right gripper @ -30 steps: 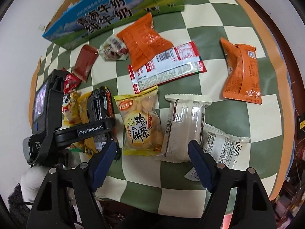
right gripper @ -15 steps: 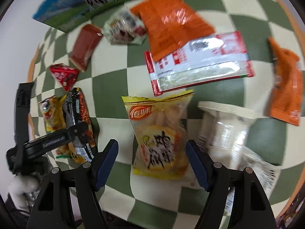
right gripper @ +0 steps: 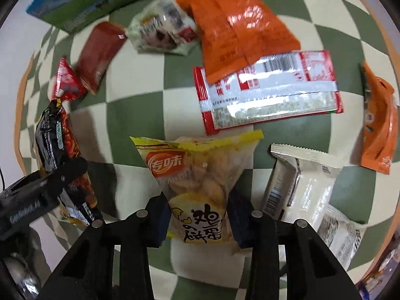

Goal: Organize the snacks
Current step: 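Grasp the yellow-black biscuit bag with left tool while right tool grasps yellow cracker bag, then carry both bags into the cardboard box and open both tools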

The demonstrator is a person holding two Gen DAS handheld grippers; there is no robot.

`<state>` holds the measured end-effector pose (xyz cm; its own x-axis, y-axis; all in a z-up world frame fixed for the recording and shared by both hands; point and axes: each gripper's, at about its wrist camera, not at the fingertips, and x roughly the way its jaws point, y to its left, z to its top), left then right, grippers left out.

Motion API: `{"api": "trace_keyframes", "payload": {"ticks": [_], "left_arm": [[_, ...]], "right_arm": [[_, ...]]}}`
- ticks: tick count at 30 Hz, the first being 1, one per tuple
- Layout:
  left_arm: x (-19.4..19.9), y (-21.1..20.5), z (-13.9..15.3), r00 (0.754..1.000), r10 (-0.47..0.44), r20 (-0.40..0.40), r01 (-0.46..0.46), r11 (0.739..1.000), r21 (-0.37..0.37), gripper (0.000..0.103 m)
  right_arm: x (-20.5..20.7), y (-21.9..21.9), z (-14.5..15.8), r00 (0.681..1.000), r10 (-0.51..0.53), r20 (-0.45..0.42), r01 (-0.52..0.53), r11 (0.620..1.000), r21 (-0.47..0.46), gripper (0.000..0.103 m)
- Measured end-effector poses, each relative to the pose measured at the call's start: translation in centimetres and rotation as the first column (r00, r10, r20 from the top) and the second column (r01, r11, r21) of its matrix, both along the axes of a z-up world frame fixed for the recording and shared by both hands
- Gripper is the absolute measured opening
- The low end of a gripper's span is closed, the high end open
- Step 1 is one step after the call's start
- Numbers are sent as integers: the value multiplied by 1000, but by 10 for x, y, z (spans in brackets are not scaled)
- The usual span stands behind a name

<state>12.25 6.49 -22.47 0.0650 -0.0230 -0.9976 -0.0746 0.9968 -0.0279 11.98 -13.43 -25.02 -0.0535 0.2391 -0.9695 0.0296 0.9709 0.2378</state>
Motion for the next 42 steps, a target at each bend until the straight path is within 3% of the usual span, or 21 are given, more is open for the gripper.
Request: {"api": "trace_keyframes", "payload": {"ticks": [4,7,12,18,22,25,32,40,42], "left_arm": [[-2,-5,39,999,-45,-3,44,998,-53,86],[27,-11,97,998,-58,18,59,993,-98,86],[43,14,182,993,-29,114,51,980,-192,86],[103,-5,223,973,-6,230,63,969,-239,86],[175,-38,204,965,-37,260,88,978,-187,86],[229,-54,181,971,-69,228,108,980,-165,86],[321,-61,103,992,-103,72,112,985,-129,86],[371,-61,53,992,-117,-49,112,990,-85,86],[376,-58,42,991,-109,-77,104,992,-66,86]], "right_arm": [[14,1,29,999,-48,21,47,998,51,41],[23,-6,55,996,-72,44,68,993,101,41],[47,-18,112,990,-96,101,75,978,194,41],[108,-38,184,976,-102,190,41,953,300,41],[158,-46,214,959,-83,270,4,960,280,41],[212,-44,215,955,-63,290,-10,970,243,41],[320,-37,178,969,-14,248,-25,988,151,41],[371,-27,122,979,69,193,-86,993,77,41],[377,-26,111,982,71,173,-88,992,91,46]]}}
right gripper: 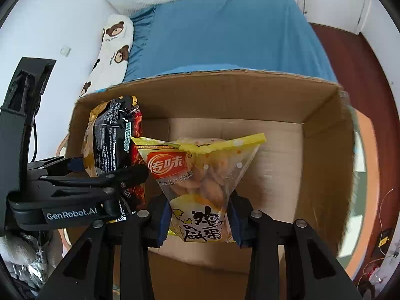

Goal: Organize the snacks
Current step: 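Carry both bags into the cardboard box and open both tools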

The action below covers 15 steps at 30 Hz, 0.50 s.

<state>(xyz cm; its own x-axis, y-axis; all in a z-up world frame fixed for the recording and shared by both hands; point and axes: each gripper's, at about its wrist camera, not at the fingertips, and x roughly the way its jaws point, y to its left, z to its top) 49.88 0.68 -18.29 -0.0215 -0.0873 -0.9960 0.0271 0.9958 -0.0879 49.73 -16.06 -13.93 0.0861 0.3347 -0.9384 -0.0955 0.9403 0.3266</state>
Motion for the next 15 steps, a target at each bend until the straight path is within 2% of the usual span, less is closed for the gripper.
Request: {"api": "trace_keyframes", "payload": {"ticks": [2,3,4,8,15], "left_arm": [[1,-1,-7,1000,2,-8,-2,1000,17,87],[0,0,-9,1000,12,-15,-12,1000,10,87],[-1,1,-11,1000,17,-18,-17,1000,-7,88],[-6,2,-6,999,34,11,-33,999,-35,89],[-20,-2,12,997,32,64,-30,999,-21,89]], "right_arm": [[10,-3,-16,999,-2,-36,2,1000,-14,65],[14,-1,-23,1000,-1,-26,-1,999,-48,80],[16,-2,-25,1000,4,-9,-5,998,-68,86],[15,-7,-34,1000,0,-17,-1,998,-56,86],[2,-18,-40,999,-36,-24,34,997,-73,86]]}}
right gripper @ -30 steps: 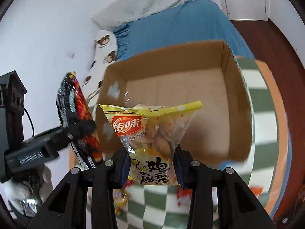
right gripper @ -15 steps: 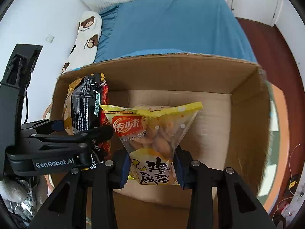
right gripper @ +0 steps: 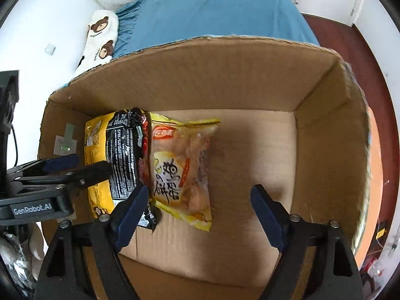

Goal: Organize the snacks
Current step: 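Carry both bags into the cardboard box and open both tools, then grasp the panda candy bag with left tool while right tool grasps orange packet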

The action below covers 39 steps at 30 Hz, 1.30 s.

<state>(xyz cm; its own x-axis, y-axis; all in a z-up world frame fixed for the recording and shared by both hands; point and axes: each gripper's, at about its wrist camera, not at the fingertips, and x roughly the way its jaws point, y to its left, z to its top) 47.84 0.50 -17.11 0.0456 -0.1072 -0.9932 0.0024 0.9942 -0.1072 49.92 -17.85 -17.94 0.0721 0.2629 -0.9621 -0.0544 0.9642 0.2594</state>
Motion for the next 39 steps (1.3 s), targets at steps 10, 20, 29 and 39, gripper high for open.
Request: {"api": "trace_keyframes", "payload": {"ticks": [10,20,29,39], "left_arm": [[-59,6,56,980,16,196,-26,998,52,89],[-128,10,117,935,-2,353,-28,996,80,89],[-182,12,157,900,11,436,-43,997,64,89],[-262,65,128,926,130,355,-146,989,19,89]], "right_arm": [[-56,1,51,993,-16,113,21,999,-39,86],[-119,5,116,967,9,256,14,996,-87,86],[-173,7,167,940,-3,341,25,998,-60,86],[-251,0,150,968,-68,243,63,998,29,86]]}}
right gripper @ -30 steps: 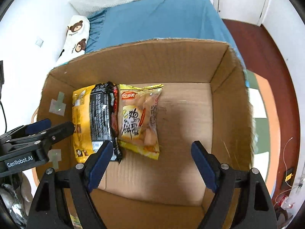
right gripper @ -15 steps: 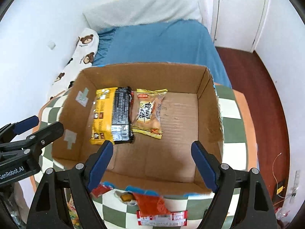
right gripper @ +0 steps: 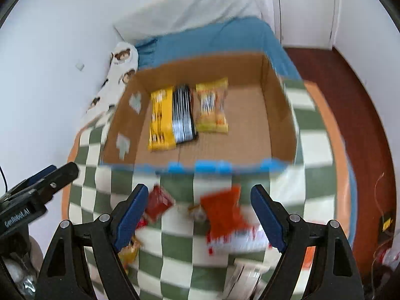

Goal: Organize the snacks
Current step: 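Grasp the panda candy bag with left tool while right tool grasps orange packet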

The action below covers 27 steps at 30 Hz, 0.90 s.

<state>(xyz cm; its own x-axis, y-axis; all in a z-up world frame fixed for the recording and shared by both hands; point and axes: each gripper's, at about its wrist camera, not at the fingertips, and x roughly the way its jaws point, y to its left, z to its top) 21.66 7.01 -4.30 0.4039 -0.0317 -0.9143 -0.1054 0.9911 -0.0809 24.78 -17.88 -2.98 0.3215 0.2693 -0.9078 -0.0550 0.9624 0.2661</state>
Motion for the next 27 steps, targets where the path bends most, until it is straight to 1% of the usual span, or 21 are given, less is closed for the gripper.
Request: {"api": "trace_keyframes", "payload": {"ticks": [2,4,5,6,7,9,11,13,16,18,19,20,21,22,23,24,25,26,27], "left_arm": [[-18,19,-20,997,47,-56,-49,998,-26,89],[-42,45,-46,985,117,-127,-126,990,-66,89],[-52,55,-57,977,147,-155,-160,985,-72,89],[-64,68,-71,963,194,-189,-210,976,-66,89],[-74,76,-82,952,219,-213,-238,969,-67,89],[-95,95,-113,917,260,-303,-292,954,-65,89],[-112,107,-135,896,292,-335,-322,946,-35,89],[-127,114,-153,878,300,-374,-329,944,-16,89],[-139,121,-172,860,319,-399,-345,938,7,89],[-140,118,-175,875,298,-382,-314,949,21,89],[-137,114,-175,889,280,-363,-278,959,58,89],[-133,108,-175,904,247,-349,-235,969,75,89],[-127,103,-176,914,215,-344,-199,977,80,89],[-119,93,-178,926,160,-341,-132,986,105,89],[-113,85,-181,933,122,-338,-86,989,122,89],[-107,77,-184,937,77,-340,-32,990,135,89],[-100,67,-189,936,26,-350,32,987,159,89],[-92,53,-197,928,-43,-370,121,975,189,89],[-88,45,-203,919,-84,-386,172,965,200,89]], "right_arm": [[-15,-3,-20,999,-5,-50,5,1000,6,86],[-26,-7,-44,994,-18,-104,19,1000,4,86],[-29,-8,-55,991,-23,-129,24,1000,0,86],[-32,-9,-66,988,-28,-150,27,1000,-4,86],[-34,-9,-76,985,-32,-167,31,999,-12,86],[-34,-7,-92,982,-27,-189,23,999,-27,86],[-33,-2,-108,977,-21,-214,13,999,-38,86],[-29,4,-121,972,-10,-233,-2,999,-49,86],[-21,14,-137,969,7,-246,-26,997,-77,86],[-14,22,-147,967,27,-253,-54,993,-102,86],[-11,25,-152,966,31,-256,-62,992,-114,86],[-8,27,-156,965,34,-260,-69,990,-124,86],[-5,29,-161,963,40,-265,-78,988,-136,86],[-1,31,-166,963,45,-266,-87,985,-150,86],[2,33,-169,963,50,-265,-94,983,-156,86],[6,37,-173,962,63,-264,-110,980,-168,86],[9,39,-176,962,71,-265,-121,977,-177,86],[12,41,-180,960,77,-269,-130,974,-187,86],[15,44,-183,958,85,-274,-139,972,-187,86]]}}
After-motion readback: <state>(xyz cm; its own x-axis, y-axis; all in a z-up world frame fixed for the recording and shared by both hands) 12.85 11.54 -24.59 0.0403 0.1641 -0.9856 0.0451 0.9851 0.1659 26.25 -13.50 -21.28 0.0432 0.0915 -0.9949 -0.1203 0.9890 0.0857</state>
